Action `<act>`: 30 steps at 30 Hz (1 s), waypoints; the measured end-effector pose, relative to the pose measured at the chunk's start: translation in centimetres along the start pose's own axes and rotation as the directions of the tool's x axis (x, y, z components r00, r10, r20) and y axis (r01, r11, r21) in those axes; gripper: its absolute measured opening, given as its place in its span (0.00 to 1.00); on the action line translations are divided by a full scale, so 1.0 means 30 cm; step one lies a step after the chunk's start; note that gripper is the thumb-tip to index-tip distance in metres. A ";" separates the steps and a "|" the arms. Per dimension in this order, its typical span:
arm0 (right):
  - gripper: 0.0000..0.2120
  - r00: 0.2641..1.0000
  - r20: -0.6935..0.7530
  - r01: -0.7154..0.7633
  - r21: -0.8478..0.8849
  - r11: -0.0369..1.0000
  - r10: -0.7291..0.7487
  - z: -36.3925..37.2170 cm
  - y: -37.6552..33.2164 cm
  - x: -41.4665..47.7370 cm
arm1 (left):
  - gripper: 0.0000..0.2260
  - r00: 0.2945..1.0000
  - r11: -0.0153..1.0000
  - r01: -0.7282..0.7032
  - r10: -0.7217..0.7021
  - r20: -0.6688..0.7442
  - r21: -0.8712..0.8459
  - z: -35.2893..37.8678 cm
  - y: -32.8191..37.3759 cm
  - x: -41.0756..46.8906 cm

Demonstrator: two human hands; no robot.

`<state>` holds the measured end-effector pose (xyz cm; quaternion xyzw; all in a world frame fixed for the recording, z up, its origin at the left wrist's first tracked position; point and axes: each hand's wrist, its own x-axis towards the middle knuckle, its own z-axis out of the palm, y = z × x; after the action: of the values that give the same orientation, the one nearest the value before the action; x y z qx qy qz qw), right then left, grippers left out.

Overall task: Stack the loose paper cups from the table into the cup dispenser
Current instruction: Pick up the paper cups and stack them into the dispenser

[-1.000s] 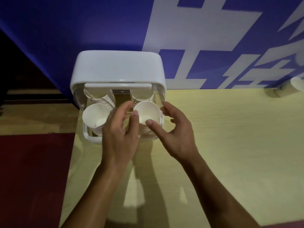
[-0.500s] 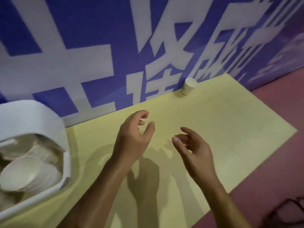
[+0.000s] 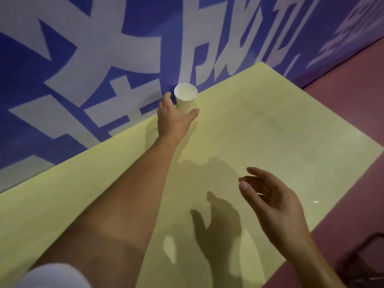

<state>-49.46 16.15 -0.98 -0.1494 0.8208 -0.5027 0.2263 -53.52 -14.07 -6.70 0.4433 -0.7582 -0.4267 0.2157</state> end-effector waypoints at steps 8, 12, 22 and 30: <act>0.13 0.994 -0.072 -0.081 0.094 0.992 0.088 -0.093 0.079 0.068 | 0.35 0.974 0.993 0.088 -0.101 -0.204 -0.075 0.184 0.040 0.124; 0.15 0.982 -0.138 -0.118 0.089 0.989 0.130 -0.150 0.088 0.053 | 0.34 0.965 0.988 0.070 -0.102 -0.243 -0.136 0.204 0.061 0.084; 0.20 0.852 -0.461 -0.197 0.155 0.968 0.248 -0.481 0.293 -0.193 | 0.31 0.903 0.883 -0.338 0.401 0.152 -0.325 0.471 0.272 -0.502; 0.19 0.749 -0.559 -0.250 0.258 0.933 0.355 -0.702 0.607 -0.449 | 0.30 0.746 0.836 -0.430 0.542 0.388 -0.341 0.690 0.386 -0.929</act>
<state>-49.29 46.67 -6.00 0.1712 0.8180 -0.5471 0.0464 -59.47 22.04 -6.80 0.0842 -0.8219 -0.5340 0.1797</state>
